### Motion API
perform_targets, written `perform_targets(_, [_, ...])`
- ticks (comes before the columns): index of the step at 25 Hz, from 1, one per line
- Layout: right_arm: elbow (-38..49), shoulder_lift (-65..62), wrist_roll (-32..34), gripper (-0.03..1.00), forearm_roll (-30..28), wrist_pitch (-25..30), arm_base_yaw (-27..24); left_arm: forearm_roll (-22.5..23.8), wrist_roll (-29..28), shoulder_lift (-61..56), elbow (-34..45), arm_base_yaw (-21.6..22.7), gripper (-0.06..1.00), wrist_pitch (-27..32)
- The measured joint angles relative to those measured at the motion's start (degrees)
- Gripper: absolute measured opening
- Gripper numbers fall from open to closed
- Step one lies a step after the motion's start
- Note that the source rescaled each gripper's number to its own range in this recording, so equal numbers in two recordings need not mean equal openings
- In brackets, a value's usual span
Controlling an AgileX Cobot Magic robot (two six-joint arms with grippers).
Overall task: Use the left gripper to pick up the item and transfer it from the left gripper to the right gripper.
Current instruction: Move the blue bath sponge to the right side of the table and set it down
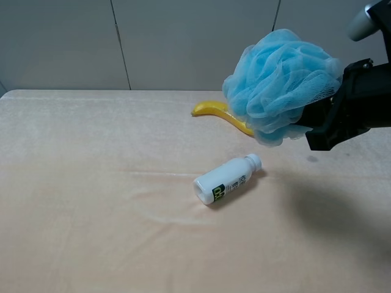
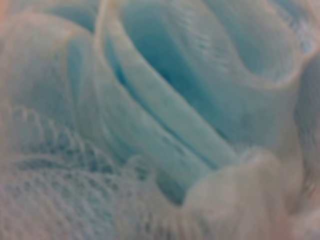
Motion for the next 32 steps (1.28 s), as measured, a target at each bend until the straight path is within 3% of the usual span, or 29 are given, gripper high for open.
perform_targets(11, [0.00,0.00,1.00,0.00,0.00,0.00,0.00,7.75,-5.70,-5.24,3.00,0.00,0.99,-2.94])
perform_targets(14, [0.00,0.00,1.85,0.00,0.00,0.00,0.00,8.28,-7.77,-5.18,4.51,0.00,0.99,-5.49])
perform_targets(25, [0.00,0.00,3.15,0.00,-0.05,0.07,0.00,8.34,-8.36,-5.18,4.66,0.50,0.99,-5.86])
perform_targets(29, [0.00,0.00,6.76,0.00,-1.03,0.07,0.00,8.34,-8.36,-5.18,4.66,6.14,0.99,-5.86])
perform_targets(32, [0.00,0.00,13.46,0.00,-4.58,0.35,0.00,8.34,-8.36,-5.18,4.66,14.46,0.99,-5.86])
